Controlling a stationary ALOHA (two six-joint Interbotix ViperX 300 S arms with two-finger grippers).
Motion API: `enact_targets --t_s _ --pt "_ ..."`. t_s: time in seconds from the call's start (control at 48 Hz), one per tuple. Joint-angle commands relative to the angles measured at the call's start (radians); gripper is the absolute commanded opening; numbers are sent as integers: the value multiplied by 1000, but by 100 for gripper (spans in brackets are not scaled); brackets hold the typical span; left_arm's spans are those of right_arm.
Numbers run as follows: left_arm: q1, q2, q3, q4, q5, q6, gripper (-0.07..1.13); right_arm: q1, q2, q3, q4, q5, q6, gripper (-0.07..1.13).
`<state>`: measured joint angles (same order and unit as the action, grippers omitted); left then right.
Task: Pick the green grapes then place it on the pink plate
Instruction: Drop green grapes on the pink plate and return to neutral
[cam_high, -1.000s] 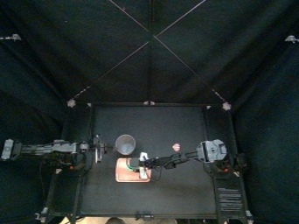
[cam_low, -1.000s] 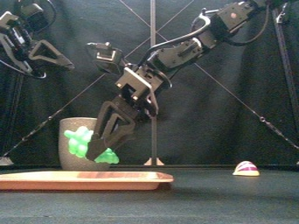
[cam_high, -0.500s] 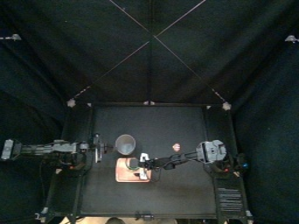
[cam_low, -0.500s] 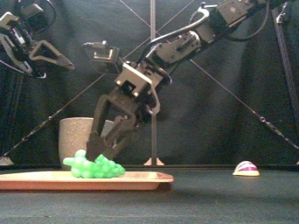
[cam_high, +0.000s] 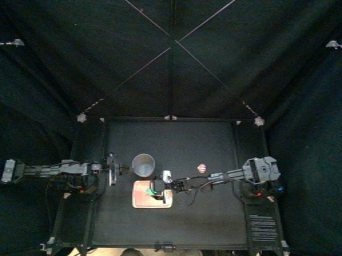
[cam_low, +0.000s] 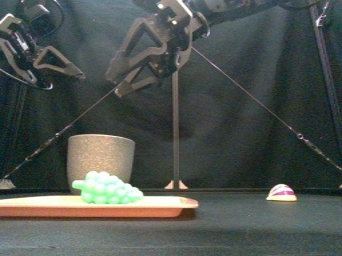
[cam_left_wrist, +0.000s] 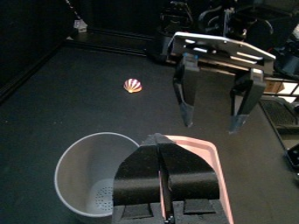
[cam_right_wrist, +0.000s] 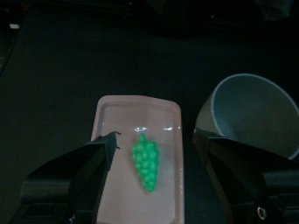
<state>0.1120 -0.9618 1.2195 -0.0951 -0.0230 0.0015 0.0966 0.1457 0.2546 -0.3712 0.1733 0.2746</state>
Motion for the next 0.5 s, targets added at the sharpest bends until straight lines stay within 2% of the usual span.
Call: enact_targets --t_s 0.021,0.208,0.5 --pt "2 5 -12 2 -8 2 17 -8 -107 54 -26 -64 2 101" --pt "2 5 -11 0 -8 2 17 -41 -239 239 -20 -225 5 101" --pt "2 5 -9 -2 -8 0 17 -101 -453 531 72 -476 2 101"
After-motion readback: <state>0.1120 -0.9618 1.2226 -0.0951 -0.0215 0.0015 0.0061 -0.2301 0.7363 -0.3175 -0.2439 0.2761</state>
